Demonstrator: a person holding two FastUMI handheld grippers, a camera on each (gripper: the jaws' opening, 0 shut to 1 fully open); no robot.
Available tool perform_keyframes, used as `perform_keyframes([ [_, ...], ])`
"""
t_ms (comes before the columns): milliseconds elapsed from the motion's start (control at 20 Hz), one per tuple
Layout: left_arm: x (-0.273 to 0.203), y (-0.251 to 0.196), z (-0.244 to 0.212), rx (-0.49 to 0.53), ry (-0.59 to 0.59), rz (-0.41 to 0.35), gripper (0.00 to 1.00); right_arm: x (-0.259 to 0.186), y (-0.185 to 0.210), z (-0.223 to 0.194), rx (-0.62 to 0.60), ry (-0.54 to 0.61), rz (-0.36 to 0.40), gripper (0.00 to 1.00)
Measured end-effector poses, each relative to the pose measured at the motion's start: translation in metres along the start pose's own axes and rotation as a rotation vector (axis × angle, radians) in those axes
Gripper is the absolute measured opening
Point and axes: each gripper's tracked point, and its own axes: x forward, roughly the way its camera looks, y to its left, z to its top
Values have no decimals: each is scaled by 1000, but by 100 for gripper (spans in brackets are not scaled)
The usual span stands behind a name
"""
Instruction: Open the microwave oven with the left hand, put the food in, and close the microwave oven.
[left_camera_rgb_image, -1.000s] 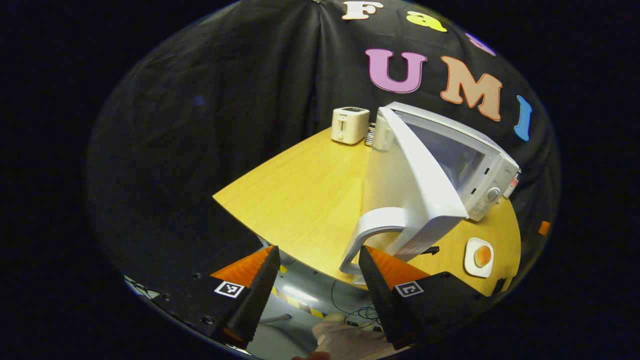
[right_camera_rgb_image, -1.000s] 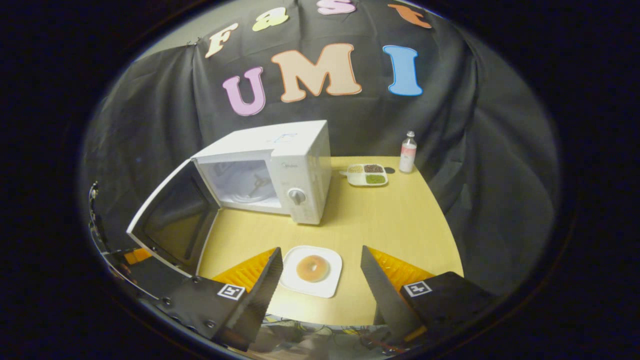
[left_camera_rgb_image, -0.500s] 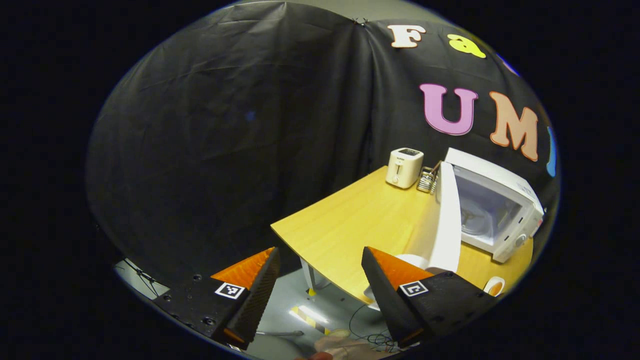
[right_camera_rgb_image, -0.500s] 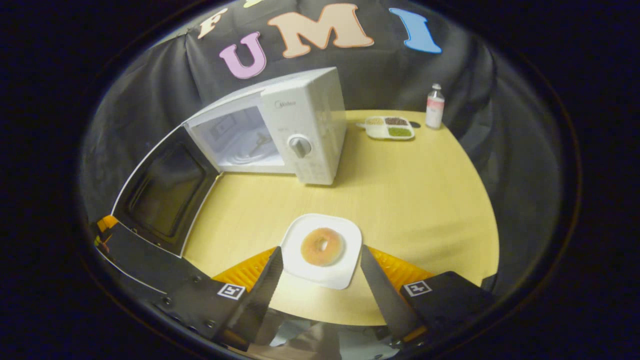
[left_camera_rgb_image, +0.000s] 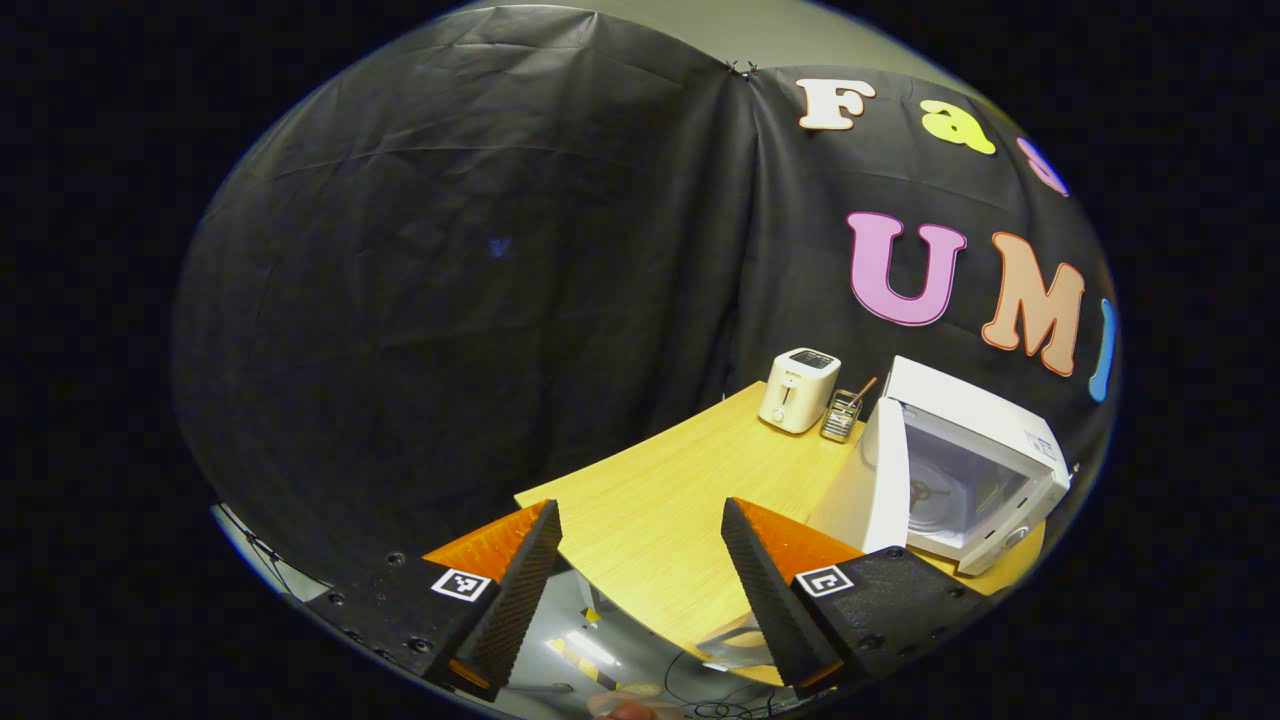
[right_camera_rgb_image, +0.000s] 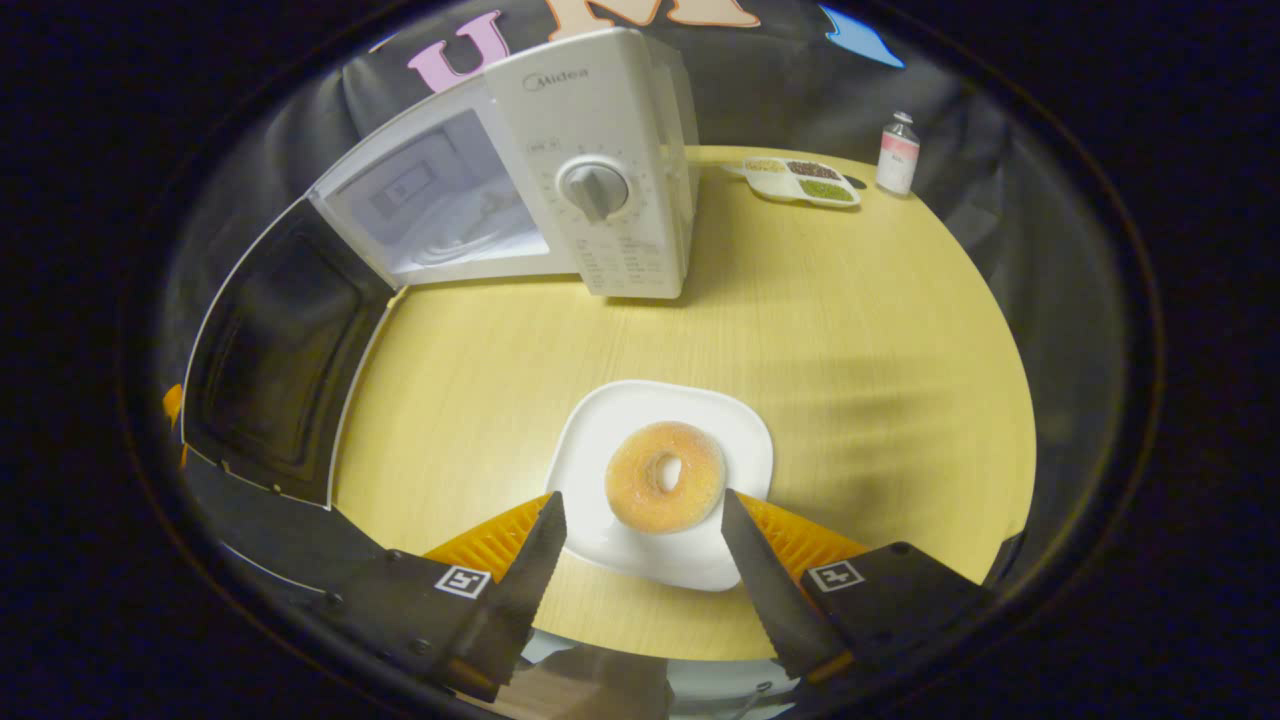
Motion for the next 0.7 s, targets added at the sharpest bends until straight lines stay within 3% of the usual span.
perform_keyframes([
  [100,12,-11,2,-1,10,-22,95,9,-3,0,-3,20,-44,99],
  [150,16,-16,2,-2,20,-34,95,13,-4,0,-5,24,-65,92],
  [550,50,-53,12,31,28,-139,95,33,-7,-1,53,65,-155,91],
  [700,59,-63,6,50,46,-187,95,33,-1,1,101,69,-165,78],
])
